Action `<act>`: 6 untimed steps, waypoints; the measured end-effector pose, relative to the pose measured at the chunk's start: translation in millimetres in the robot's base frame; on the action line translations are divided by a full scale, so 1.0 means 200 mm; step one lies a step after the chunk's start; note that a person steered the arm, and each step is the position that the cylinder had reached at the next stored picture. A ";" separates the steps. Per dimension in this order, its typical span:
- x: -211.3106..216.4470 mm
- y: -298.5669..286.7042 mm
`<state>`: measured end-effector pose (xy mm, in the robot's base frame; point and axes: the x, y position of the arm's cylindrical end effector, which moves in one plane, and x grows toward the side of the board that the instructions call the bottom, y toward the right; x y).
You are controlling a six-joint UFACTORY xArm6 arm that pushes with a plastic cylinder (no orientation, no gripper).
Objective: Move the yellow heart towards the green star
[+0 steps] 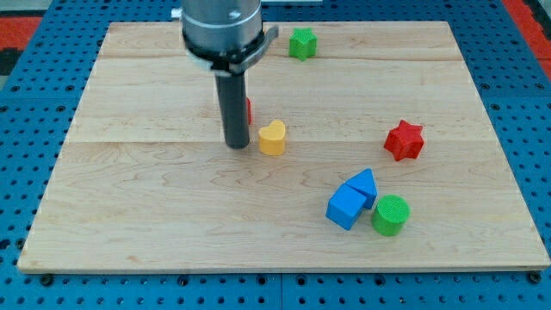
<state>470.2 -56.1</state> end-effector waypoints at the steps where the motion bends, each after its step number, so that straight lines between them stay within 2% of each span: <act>1: 0.11 0.12; 3: -0.43 0.14; 4: -0.19 0.17; 5: -0.14 0.37; 6: -0.44 0.33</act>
